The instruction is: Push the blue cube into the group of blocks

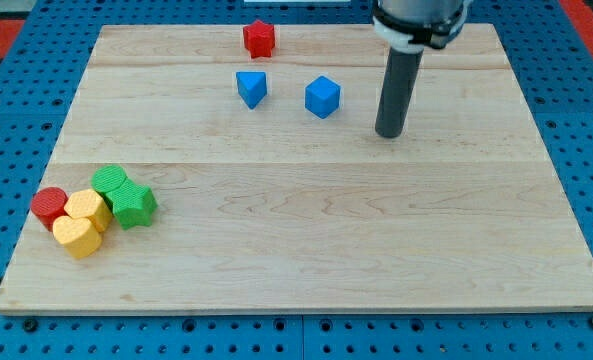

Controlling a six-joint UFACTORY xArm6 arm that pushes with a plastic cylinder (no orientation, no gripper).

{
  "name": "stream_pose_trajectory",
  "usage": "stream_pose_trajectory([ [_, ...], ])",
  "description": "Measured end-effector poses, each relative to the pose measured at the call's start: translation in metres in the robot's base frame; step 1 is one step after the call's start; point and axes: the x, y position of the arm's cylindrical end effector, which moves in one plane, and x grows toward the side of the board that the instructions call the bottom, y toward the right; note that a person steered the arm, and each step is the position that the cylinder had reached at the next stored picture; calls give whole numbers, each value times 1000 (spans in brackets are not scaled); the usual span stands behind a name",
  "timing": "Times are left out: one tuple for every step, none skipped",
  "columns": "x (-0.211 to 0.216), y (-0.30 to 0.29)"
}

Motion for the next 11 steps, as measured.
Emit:
stream_pose_trajectory([
  [-39, -22],
  [-61, -66],
  [-71, -111],
  [-76, -122],
  [-73, -124],
  [-60, -144],
  [-59, -166],
  [-59, -188],
  [-59, -188],
  [-59, -190],
  [-59, -192],
])
